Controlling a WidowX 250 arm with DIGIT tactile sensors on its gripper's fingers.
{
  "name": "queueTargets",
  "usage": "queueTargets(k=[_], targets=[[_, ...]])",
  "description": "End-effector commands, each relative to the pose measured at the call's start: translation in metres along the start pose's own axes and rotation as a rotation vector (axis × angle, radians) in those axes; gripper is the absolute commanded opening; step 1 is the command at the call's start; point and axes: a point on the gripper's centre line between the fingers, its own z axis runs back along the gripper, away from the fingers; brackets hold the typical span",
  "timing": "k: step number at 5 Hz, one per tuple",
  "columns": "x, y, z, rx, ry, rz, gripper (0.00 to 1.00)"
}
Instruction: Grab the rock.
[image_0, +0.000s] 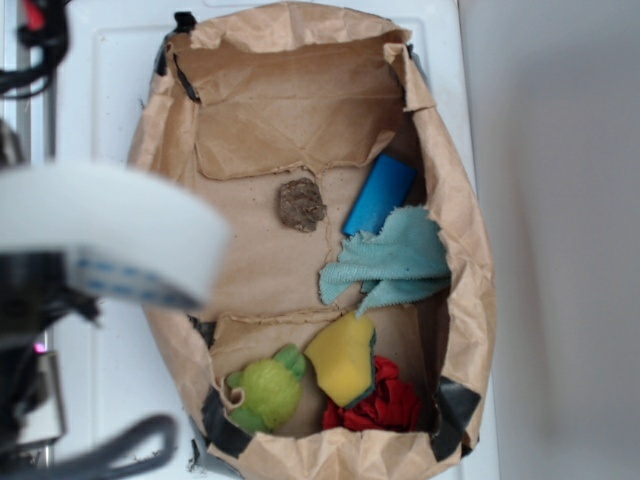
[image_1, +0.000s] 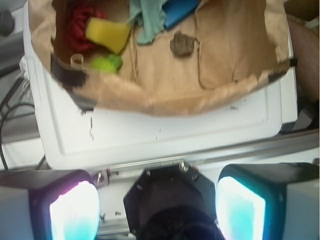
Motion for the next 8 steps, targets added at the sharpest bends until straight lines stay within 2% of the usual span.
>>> queueTargets(k=[1, 2, 3, 4, 5, 7, 8], targets=[[0.043, 0.010, -0.011, -0.058, -0.019, -0.196, 1.00], [0.057, 0.014, -0.025, -0.045, -0.050, -0.281, 1.00], [0.070, 0.001, -0.046, 0.028, -0.148, -0.408, 1.00], [0.078, 0.002, -0.058, 0.038, -0.185, -0.517, 1.00], [0.089, 0.011, -0.072, 0.021, -0.160, -0.574, 1.00], [0.099, 0.014, -0.083, 0.045, -0.064, -0.540, 1.00], [0.099, 0.014, -0.083, 0.045, -0.064, -0.540, 1.00]])
